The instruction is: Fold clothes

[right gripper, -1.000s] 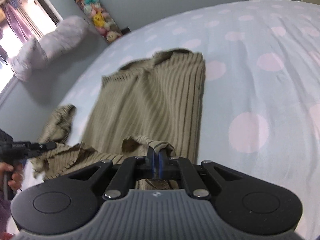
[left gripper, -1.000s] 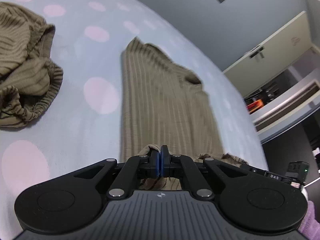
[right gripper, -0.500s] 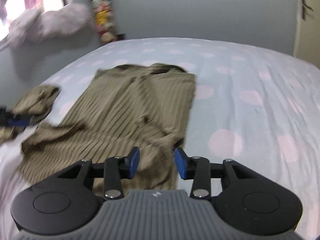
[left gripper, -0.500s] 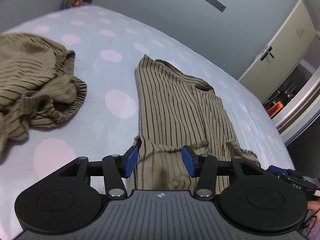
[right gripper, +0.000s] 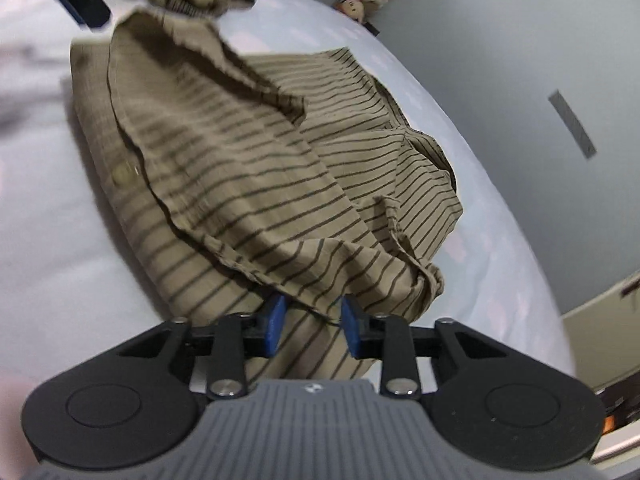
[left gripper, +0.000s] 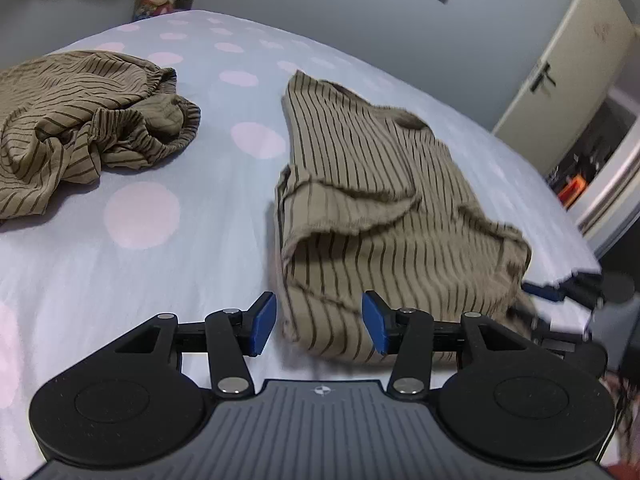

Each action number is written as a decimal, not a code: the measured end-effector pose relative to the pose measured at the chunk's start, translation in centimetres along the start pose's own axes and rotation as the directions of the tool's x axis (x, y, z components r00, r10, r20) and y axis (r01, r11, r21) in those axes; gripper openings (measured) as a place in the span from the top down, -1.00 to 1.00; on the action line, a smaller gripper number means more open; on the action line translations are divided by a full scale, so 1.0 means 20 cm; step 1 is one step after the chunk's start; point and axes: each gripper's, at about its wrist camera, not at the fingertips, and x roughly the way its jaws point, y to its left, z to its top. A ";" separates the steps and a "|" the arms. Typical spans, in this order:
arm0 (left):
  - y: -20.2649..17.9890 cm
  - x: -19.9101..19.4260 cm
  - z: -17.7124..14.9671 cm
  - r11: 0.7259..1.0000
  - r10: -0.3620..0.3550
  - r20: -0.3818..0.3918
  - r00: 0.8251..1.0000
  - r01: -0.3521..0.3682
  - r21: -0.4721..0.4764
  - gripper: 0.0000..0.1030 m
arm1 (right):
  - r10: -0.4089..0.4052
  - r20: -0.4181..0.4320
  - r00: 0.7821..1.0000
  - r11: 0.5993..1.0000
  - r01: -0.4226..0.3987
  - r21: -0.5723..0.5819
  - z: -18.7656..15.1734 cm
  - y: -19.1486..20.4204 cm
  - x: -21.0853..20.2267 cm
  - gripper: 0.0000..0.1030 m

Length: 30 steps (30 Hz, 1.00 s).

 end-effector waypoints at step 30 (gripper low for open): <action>-0.52 0.16 -0.42 0.442 0.309 0.222 0.925 -0.347 0.827 0.09 | -0.086 0.036 0.996 0.969 0.092 -0.229 -0.19 0.32 -0.18 -0.18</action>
